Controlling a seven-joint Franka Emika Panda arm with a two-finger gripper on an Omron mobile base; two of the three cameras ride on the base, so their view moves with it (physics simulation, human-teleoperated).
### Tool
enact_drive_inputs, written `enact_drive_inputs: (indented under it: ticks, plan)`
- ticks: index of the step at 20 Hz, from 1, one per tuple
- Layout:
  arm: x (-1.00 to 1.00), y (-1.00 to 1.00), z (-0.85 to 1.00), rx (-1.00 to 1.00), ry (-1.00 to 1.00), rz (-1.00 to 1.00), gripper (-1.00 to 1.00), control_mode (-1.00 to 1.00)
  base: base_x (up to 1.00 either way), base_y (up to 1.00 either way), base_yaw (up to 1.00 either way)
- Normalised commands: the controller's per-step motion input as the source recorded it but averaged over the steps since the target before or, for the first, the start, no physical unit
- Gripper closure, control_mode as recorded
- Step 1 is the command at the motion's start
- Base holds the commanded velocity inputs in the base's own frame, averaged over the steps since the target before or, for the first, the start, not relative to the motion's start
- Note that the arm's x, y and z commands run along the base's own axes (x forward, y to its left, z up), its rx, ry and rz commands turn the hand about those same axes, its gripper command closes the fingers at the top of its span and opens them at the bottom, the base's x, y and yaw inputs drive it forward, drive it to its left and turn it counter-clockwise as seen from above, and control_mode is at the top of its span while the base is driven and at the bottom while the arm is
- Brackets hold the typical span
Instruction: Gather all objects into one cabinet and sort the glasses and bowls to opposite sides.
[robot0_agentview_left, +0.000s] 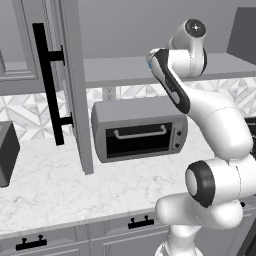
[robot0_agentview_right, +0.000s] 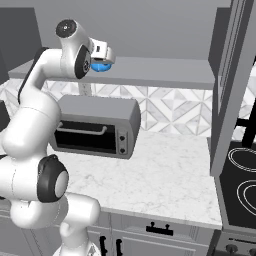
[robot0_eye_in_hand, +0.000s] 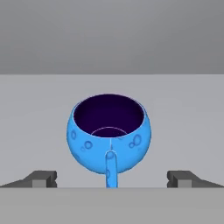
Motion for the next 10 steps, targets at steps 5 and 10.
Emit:
enact_drive_inputs:
  ticks: [5,10]
  plan:
    - [0.14,0.00,-0.09,0.00,0.03,0.00,-1.00,-1.00,0.00,0.00,0.00]
    - [0.10,0.00,-0.17,0.00,0.00,0.00,-1.00,-1.00,0.00,0.00,0.00]
